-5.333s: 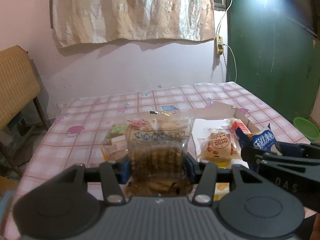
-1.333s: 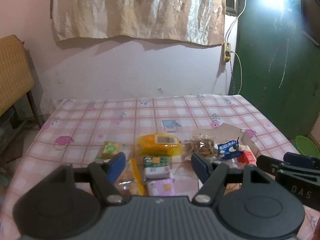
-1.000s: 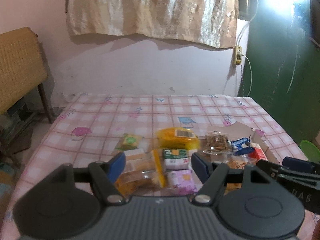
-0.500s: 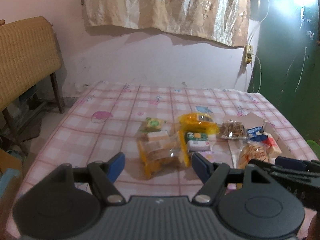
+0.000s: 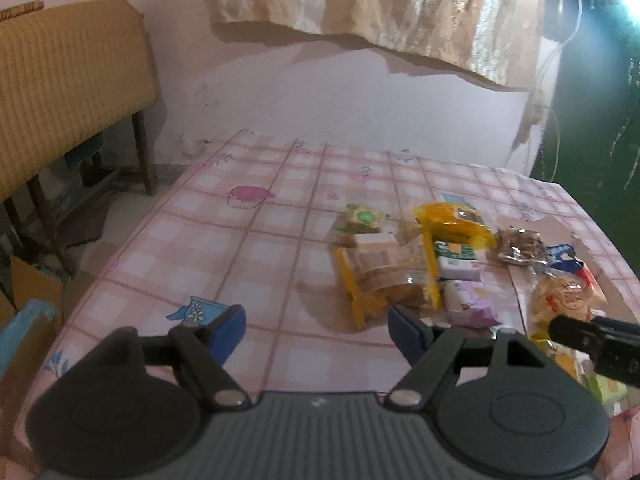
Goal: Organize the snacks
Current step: 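Withdraw both open tools from the box back toward the snack pile, then grasp the clear yellow-strip biscuit bag with the left tool while the right tool grasps the purple pack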
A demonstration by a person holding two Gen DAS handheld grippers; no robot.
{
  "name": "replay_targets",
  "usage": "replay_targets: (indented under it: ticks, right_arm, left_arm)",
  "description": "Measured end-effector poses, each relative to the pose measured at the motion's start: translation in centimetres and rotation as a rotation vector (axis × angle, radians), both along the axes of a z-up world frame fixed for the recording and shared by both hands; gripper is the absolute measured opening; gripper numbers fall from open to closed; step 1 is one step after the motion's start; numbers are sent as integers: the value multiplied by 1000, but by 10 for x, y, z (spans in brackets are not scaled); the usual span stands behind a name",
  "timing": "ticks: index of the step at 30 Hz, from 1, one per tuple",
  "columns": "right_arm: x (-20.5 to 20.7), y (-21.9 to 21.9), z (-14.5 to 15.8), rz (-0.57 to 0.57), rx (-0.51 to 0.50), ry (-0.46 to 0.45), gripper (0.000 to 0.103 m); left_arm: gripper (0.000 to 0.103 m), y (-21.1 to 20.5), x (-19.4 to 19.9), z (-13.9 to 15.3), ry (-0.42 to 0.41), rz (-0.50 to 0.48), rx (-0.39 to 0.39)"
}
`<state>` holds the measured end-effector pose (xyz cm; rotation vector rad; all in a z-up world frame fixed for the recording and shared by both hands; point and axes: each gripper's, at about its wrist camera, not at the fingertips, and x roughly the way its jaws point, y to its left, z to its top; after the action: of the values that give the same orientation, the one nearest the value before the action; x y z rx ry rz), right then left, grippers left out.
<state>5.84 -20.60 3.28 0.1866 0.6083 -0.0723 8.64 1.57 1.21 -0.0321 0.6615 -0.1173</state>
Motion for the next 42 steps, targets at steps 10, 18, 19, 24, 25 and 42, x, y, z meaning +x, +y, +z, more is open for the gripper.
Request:
replay_targets:
  ticks: [10,18,19,24,25,42]
  right_arm:
    - [10,-12,-13,-5,3,19,80]
    - [11,-24,-15,-23,22,17,81]
    - [12,-25,-15,-22,25,15,82]
    - [15,-25,-15,-21,25,11,85]
    - [16,-25,-16,-20,27,11,86]
    - [28,-21,-25,-18,16,42,90]
  left_arm:
    - [93,-29,50,-2,-63,-41,59]
    - [93,-45,130,-10,-59,6,245]
    - [93,-45,136,-16,-45,0,283]
    - [91,-38,112,-37,5,-133,351]
    - [91,-34,101,-40,15,-156,342]
    - [102,-75,73,-32,32,-219,143]
